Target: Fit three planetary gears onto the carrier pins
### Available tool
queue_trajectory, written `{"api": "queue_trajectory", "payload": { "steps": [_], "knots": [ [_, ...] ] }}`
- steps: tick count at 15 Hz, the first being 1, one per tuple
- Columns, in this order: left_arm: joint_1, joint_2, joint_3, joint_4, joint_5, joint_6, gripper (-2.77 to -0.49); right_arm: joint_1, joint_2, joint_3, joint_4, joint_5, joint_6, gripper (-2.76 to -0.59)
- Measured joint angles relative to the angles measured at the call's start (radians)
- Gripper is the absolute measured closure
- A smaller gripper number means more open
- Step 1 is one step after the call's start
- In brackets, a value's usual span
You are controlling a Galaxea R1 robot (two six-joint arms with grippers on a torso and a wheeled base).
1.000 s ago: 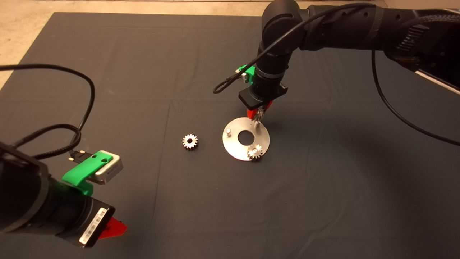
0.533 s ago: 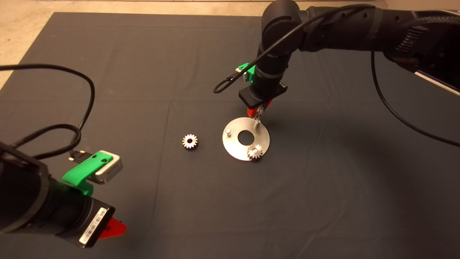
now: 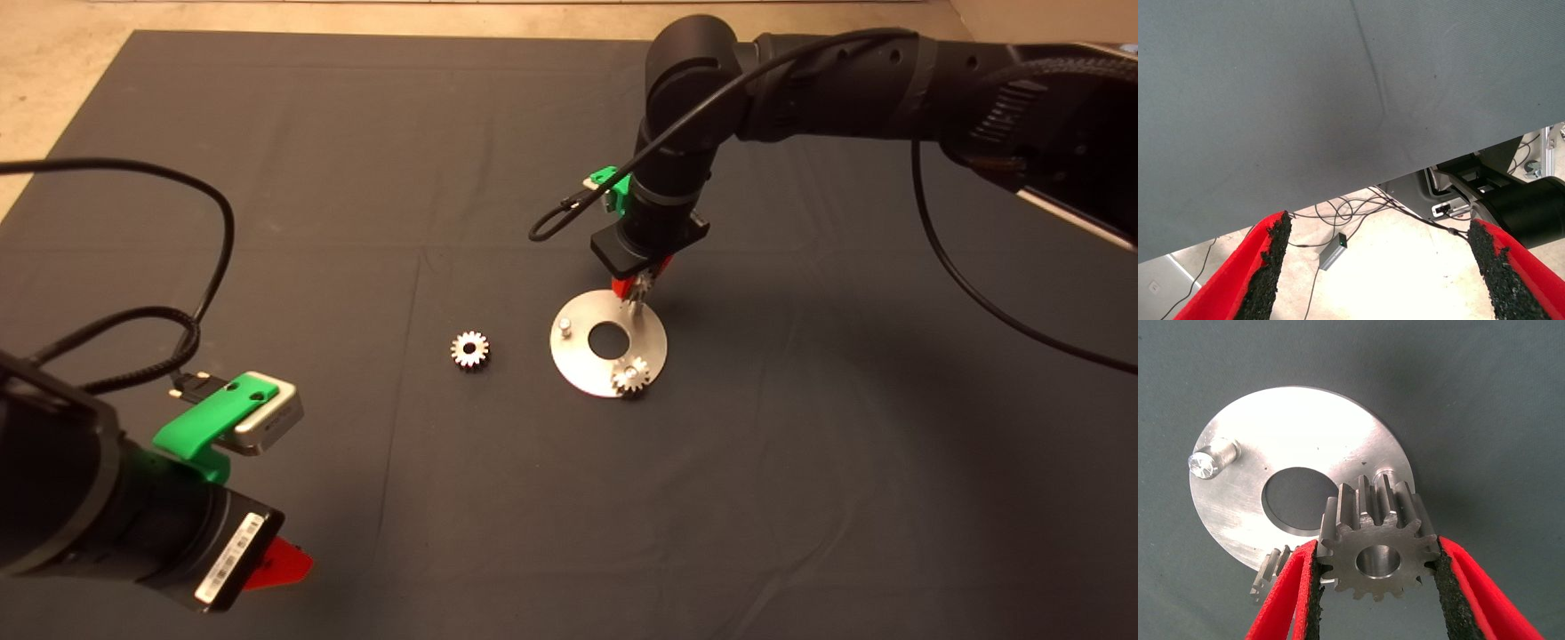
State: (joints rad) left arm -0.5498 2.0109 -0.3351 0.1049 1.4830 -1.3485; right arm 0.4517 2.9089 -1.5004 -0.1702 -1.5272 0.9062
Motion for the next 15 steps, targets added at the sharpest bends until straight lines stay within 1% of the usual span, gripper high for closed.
{"api": "queue_trajectory", "payload": {
  "steps": [4, 10, 13, 15],
  "knots": [
    [0.000, -0.003, 0.000, 0.000, 0.001, 0.000, -1.89, -0.011, -0.006, 0.002, -0.003, 0.000, 0.000, -1.01],
    [0.000, -0.003, 0.000, 0.000, 0.000, 0.000, -1.89, -0.012, -0.028, 0.019, -0.005, 0.000, 0.001, -1.01],
    [0.000, -0.003, 0.000, 0.000, 0.001, 0.000, -1.89, -0.022, -0.034, 0.021, -0.006, 0.000, 0.001, -1.01],
    [0.000, -0.003, 0.000, 0.000, 0.000, 0.000, -1.89, -0.022, -0.034, 0.021, -0.007, 0.000, 0.001, -1.01]
  ]
}}
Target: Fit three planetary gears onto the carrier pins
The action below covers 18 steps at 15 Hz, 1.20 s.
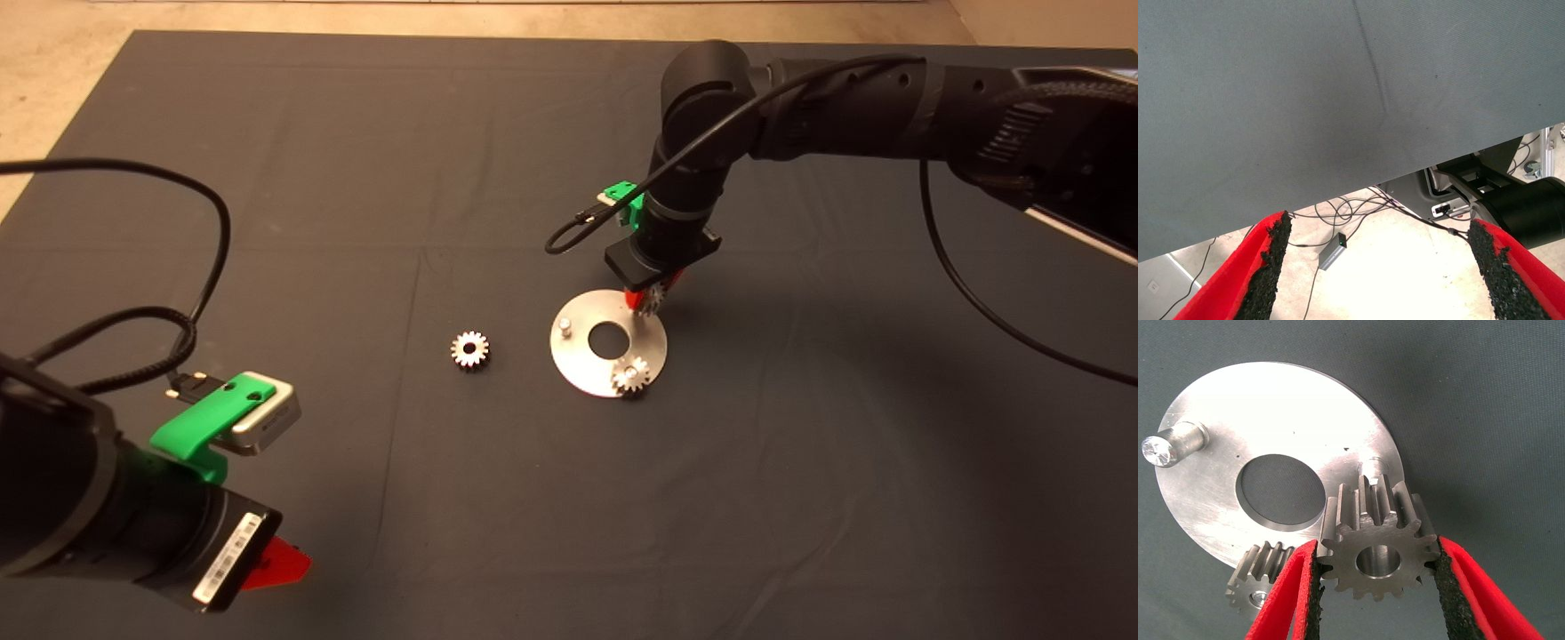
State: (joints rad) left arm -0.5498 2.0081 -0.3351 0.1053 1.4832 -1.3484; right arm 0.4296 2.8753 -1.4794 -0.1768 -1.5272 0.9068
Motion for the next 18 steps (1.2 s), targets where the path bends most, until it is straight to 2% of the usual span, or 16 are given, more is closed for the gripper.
{"api": "queue_trajectory", "payload": {
  "steps": [4, 10, 18],
  "knots": [
    [0.000, 0.000, 0.000, 0.000, 0.000, 0.000, -1.89, 0.000, 0.000, 0.001, -0.002, 0.000, 0.000, -1.01],
    [0.000, 0.000, 0.000, 0.000, 0.000, 0.000, -1.89, -0.015, -0.002, 0.001, -0.031, 0.000, 0.000, -1.01],
    [0.000, 0.000, 0.000, 0.000, 0.000, 0.000, -1.89, -0.016, -0.002, -0.001, -0.040, 0.000, 0.000, -1.01]
  ]
}}
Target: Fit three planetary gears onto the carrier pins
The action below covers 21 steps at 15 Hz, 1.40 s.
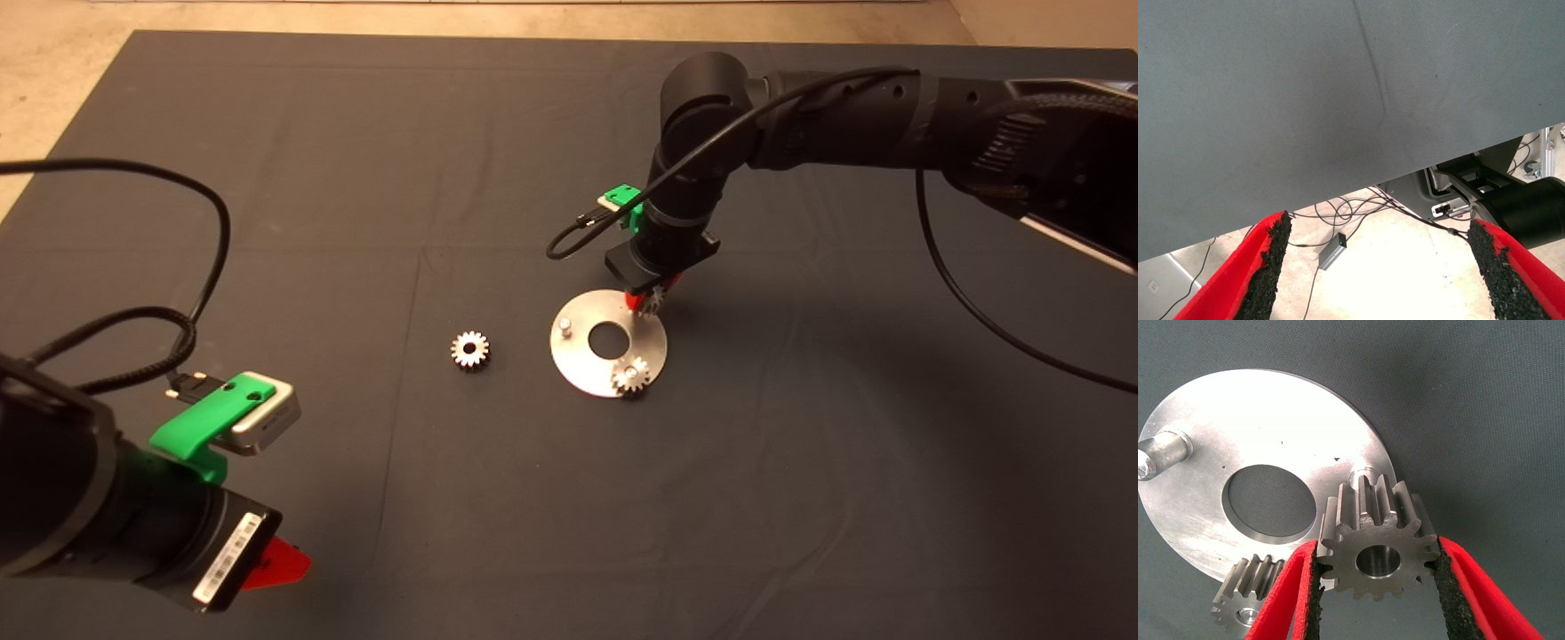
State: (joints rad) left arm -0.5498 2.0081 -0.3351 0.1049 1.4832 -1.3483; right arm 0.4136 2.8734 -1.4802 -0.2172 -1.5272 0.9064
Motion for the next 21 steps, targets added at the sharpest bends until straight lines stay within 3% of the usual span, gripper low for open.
{"api": "queue_trajectory", "payload": {
  "steps": [21],
  "knots": [
    [0.000, -0.003, 0.000, 0.000, 0.000, 0.000, -1.89, 0.002, 0.011, -0.026, 0.000, 0.002, 0.000, -1.01]
  ]
}}
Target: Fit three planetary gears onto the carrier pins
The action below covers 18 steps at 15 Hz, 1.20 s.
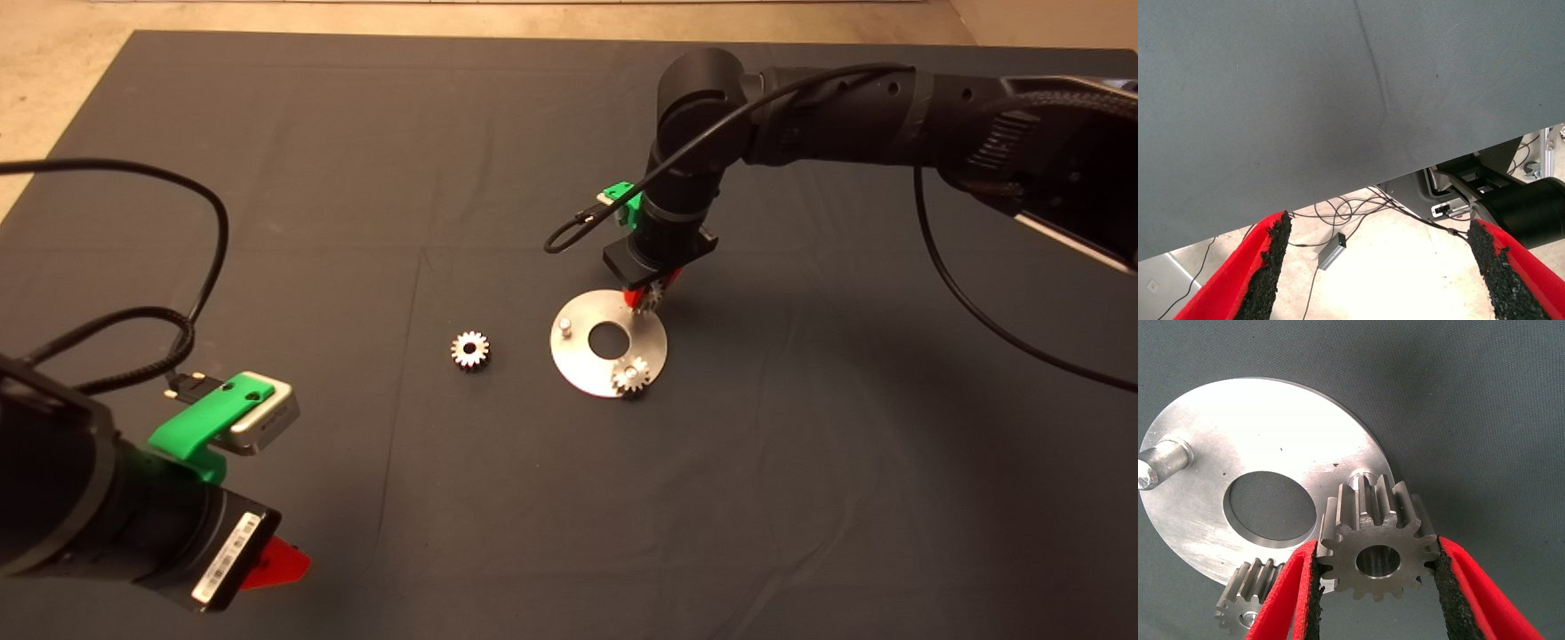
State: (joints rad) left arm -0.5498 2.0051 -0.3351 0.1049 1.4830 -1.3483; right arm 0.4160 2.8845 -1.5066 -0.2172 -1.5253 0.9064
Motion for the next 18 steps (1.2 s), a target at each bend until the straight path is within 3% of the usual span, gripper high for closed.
{"api": "queue_trajectory", "payload": {
  "steps": [18],
  "knots": [
    [0.000, 0.000, 0.000, 0.000, 0.000, 0.000, -1.89, 0.006, 0.003, -0.010, -0.004, 0.000, 0.000, -1.01]
  ]
}}
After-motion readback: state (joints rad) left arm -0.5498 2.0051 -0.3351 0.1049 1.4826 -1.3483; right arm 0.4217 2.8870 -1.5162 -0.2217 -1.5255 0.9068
